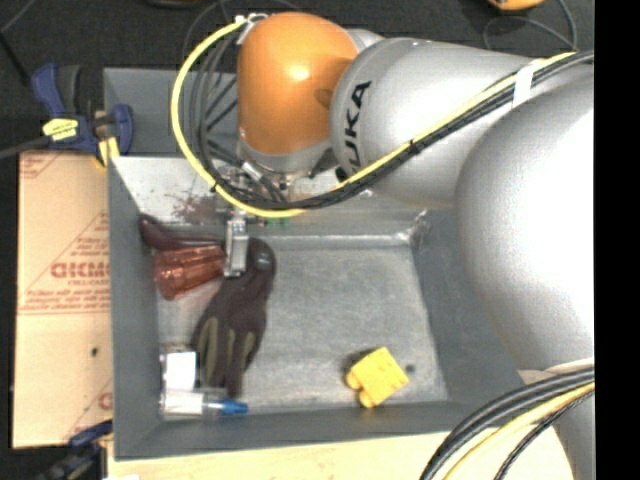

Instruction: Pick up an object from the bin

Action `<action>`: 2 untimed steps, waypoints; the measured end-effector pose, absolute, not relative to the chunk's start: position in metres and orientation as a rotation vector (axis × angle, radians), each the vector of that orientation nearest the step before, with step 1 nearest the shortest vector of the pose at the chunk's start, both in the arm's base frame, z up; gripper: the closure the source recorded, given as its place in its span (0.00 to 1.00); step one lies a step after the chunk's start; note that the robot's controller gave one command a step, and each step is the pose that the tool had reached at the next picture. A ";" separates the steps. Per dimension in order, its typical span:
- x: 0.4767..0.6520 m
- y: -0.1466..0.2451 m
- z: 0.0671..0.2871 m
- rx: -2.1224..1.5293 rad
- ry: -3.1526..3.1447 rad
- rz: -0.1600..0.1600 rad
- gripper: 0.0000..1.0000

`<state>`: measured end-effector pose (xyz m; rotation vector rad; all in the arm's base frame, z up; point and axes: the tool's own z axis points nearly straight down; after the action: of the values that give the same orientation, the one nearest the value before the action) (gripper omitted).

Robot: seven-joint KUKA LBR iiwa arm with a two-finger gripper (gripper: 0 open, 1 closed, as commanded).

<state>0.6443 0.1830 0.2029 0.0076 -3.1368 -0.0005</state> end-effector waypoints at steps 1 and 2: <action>0.646 0.182 0.209 0.003 -3.145 -0.003 0.00; 0.642 0.171 0.169 0.219 -3.139 -0.001 0.00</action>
Offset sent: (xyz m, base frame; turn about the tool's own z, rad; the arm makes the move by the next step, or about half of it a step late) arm -0.0141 -0.0403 -0.1329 -0.4575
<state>0.6421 0.1710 0.1692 0.2195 -3.1394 -0.0014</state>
